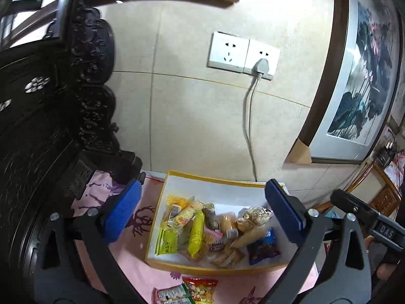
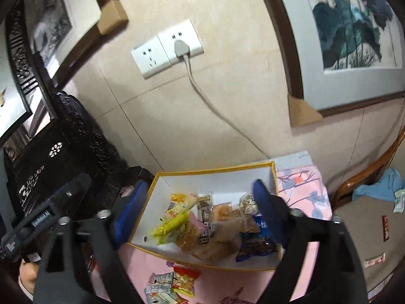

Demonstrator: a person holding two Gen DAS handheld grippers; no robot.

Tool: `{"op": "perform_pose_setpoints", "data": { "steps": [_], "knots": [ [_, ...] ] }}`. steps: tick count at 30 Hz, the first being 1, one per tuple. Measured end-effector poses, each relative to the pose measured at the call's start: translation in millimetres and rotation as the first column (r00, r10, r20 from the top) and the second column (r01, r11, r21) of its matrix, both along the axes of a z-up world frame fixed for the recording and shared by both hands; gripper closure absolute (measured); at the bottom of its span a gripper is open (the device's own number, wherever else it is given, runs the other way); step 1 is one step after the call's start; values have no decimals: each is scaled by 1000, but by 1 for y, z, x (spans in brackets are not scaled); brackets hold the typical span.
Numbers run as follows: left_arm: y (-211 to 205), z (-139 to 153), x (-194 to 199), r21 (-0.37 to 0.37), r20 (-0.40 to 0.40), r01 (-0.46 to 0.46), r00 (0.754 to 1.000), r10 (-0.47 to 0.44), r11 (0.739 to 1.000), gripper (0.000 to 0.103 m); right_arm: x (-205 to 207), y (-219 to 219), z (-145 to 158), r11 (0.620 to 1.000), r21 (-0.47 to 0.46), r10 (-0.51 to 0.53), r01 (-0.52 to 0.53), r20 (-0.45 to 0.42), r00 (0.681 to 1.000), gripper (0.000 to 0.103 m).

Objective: Organize snacks
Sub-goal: 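Carry both snacks over the yellow box and open both tools, then grasp the brown bread pack with the right tool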

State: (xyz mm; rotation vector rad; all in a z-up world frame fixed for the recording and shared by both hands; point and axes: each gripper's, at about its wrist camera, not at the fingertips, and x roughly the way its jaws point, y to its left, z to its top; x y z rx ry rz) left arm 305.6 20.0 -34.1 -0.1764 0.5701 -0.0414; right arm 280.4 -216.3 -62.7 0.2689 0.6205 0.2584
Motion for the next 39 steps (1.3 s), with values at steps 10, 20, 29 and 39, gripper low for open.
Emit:
{"op": "perform_pose_setpoints", "data": {
  "steps": [10,20,29,39],
  "knots": [
    [35,-67,-71,43,-187,-89,978,96,995,2,-71,16,-102,982,-191,-59,5,-276,959,4],
    [56,-133,-151,76,-377,-123,915,142,990,2,-95,39,-194,989,-115,11,-92,-563,826,4],
    [64,-146,-172,54,-414,-141,898,151,989,2,-91,68,-223,974,-161,34,-162,-600,799,4],
    [66,-149,-171,49,-432,-143,889,150,988,2,-75,78,-246,971,-187,-5,-148,-636,771,6]
  ]
}}
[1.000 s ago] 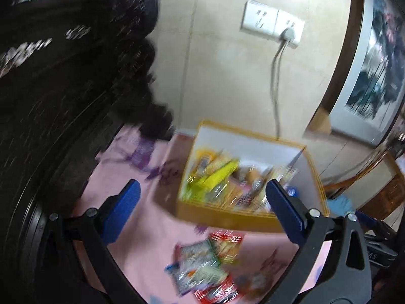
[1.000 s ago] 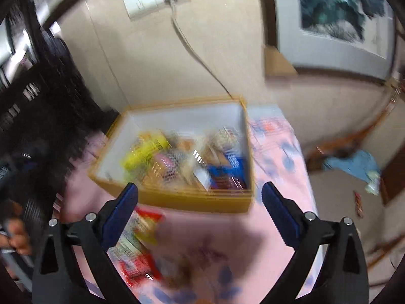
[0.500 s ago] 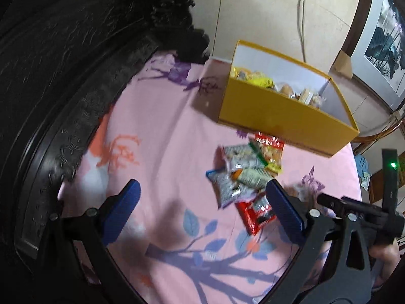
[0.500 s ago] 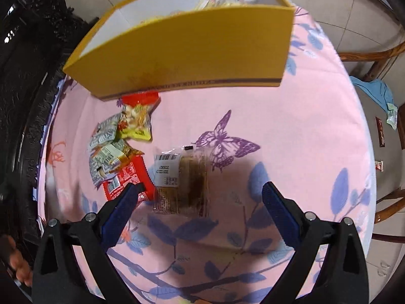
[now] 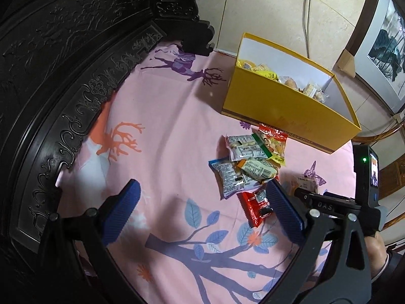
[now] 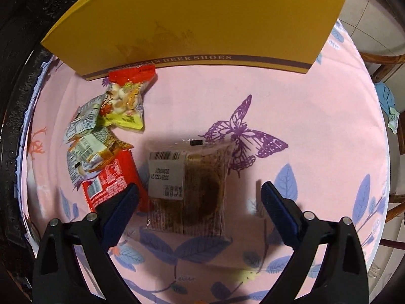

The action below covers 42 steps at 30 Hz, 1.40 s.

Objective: Organize snacks
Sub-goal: 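Grasp the brown bread pack with the right tool, then grasp the red candy pack with the left tool while right holds bread pack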

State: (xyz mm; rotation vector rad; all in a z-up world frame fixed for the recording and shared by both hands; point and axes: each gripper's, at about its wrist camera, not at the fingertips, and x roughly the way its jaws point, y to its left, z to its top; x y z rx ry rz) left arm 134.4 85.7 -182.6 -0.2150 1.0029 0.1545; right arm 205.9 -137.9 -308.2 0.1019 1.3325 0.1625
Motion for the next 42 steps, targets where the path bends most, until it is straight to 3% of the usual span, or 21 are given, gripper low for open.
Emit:
{"op": "perform_pose_setpoints", "data": {
  "steps": [6,7,9,11,16,20,23,24,27,33,39,42],
  "knots": [
    [1,-4,2,4,-13,2,1000,-2,1000,2,5,11,-7,999,-42,15,-15,-1,1000,15],
    [2,-5,2,4,-15,3,1000,-3,1000,2,5,14,-8,997,-73,27,-26,15,1000,22],
    [2,-7,2,1,-15,6,1000,-6,1000,2,3,25,-5,987,-128,108,-97,82,991,48],
    [-1,-9,2,-8,-14,24,1000,-24,1000,2,0,23,-5,990,-94,117,-109,85,989,48],
    [-28,-16,5,25,2,181,984,-181,983,2,-11,-4,-2,998,4,59,-59,89,994,48],
    [-61,-30,7,82,29,363,930,-367,928,2,-24,-24,-3,999,22,33,-34,52,998,48],
    [-87,-45,9,141,37,490,866,-499,860,2,-27,-36,-3,999,38,3,-4,30,1000,48],
    [-97,-53,10,161,28,543,832,-553,824,2,-27,-39,-2,999,40,-4,3,27,1000,48],
    [-113,-69,14,191,-6,626,771,-637,756,2,-32,-40,3,999,41,-8,6,26,1000,48],
    [-128,-92,15,207,-54,721,683,-728,661,2,-33,-41,0,999,51,-11,10,31,999,47],
    [-131,-111,24,199,-92,746,659,-746,635,4,-32,-42,0,998,59,-11,9,36,999,46],
    [-133,-120,31,162,-109,764,643,-758,625,25,-33,-41,0,999,54,-4,2,42,999,46]
  ]
}}
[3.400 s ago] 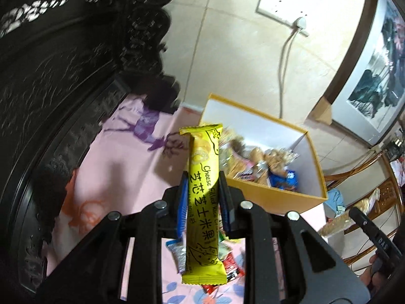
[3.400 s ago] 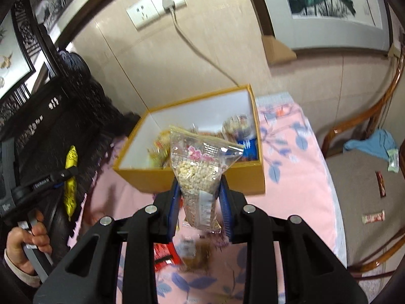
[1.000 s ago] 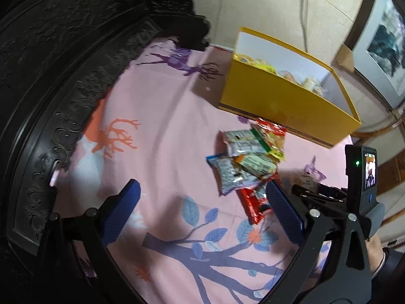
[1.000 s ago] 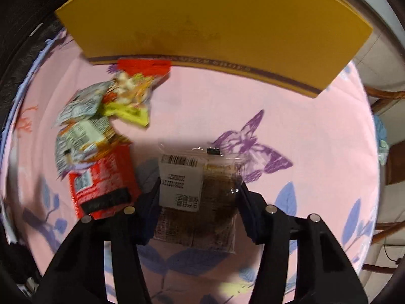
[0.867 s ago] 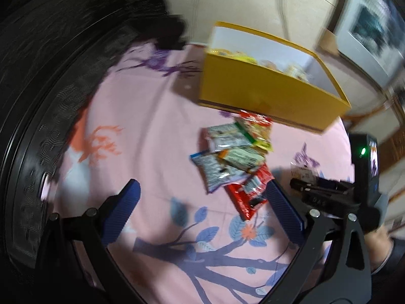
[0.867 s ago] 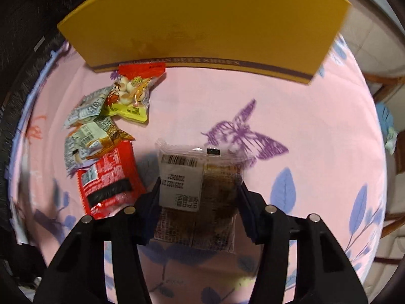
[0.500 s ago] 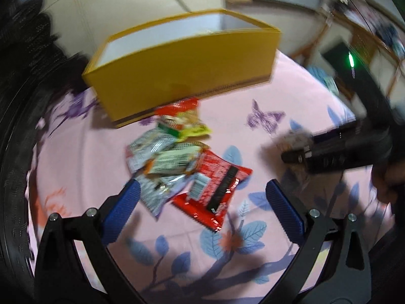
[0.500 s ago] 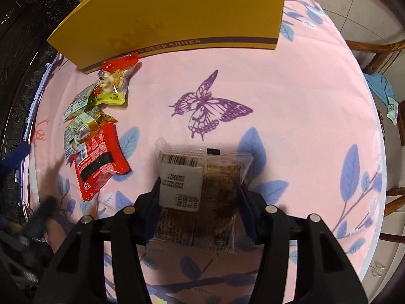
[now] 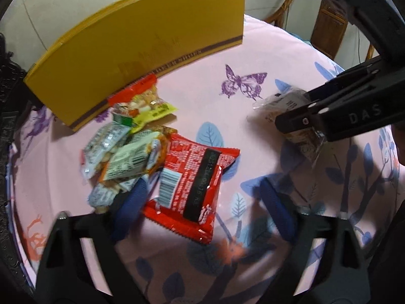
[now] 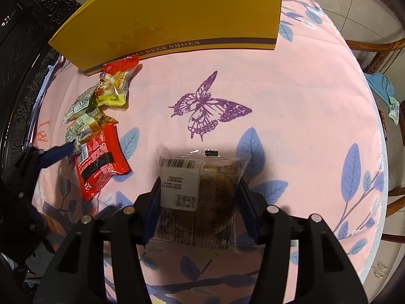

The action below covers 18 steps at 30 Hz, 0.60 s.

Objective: Organize snacks
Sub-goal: 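Grasp the red candy pack with the left tool while right holds bread pack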

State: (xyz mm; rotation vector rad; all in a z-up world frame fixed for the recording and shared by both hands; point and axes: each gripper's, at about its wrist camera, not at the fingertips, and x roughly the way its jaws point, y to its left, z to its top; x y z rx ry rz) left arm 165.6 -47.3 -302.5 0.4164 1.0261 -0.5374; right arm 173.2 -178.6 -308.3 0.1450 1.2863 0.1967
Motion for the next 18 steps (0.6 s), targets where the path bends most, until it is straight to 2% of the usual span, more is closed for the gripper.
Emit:
{"op": "perform_pose_setpoints", "data": {
  "steps": [2,6,9,18],
  "knots": [
    [-1,-2,4,-1,1,-2,1000,2,1000,36,-2,-2,1,1000,0,0,0,2,1000,45],
    [3,-5,11,-66,-41,-12,999,9,998,47,-1,-2,2,1000,3,1,-1,5,1000,45],
    [0,-4,9,-69,-33,-3,999,1,998,57,-1,-3,2,1000,4,1,-1,8,1000,44],
    [2,-1,-2,-96,-39,-88,996,84,992,58,-1,-5,3,1000,2,2,-2,17,1000,49]
  ]
}}
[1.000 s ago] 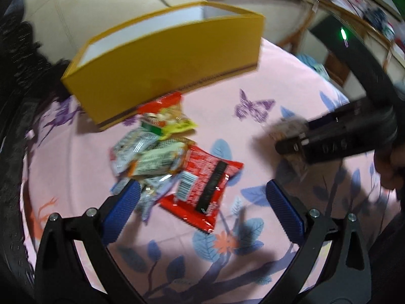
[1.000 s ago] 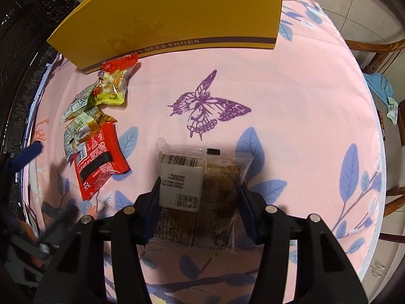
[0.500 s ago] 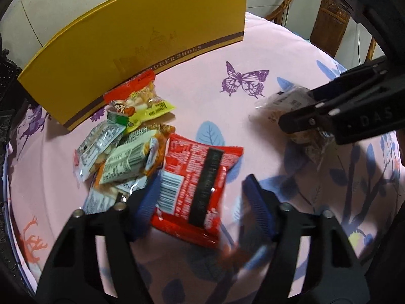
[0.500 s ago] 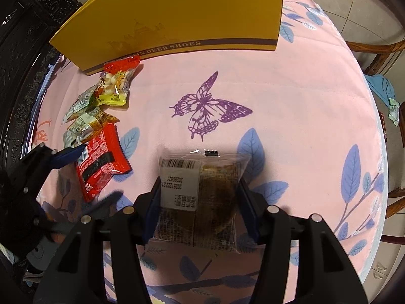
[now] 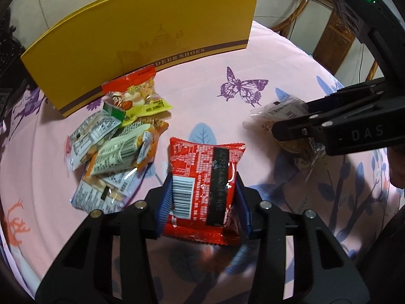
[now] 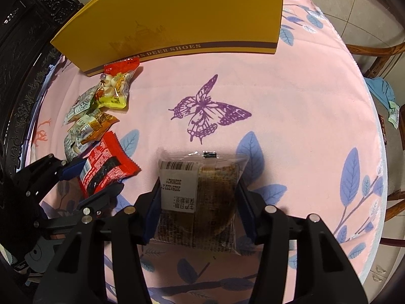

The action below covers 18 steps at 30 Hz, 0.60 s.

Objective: Organize snacks
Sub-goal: 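Grasp the red candy pack with the left tool while right holds bread pack, then carry both packs over the yellow box and open both tools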

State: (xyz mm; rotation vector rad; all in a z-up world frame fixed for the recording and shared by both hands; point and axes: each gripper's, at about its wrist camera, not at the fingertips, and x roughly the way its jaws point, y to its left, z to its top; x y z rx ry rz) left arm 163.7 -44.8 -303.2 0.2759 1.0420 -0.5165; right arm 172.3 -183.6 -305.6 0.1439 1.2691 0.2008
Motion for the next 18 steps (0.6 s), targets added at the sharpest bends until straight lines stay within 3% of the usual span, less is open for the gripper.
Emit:
{"op": "perform_pose_setpoints", "data": {
  "steps": [9,18],
  "knots": [
    [17,31,-13,-56,21,-110,994,111,992,58,-4,-4,16,1000,5,-9,9,38,999,50],
    [23,74,-15,-77,100,-180,977,187,981,58,-15,-6,45,1000,10,1,-2,111,994,50]
  ]
}}
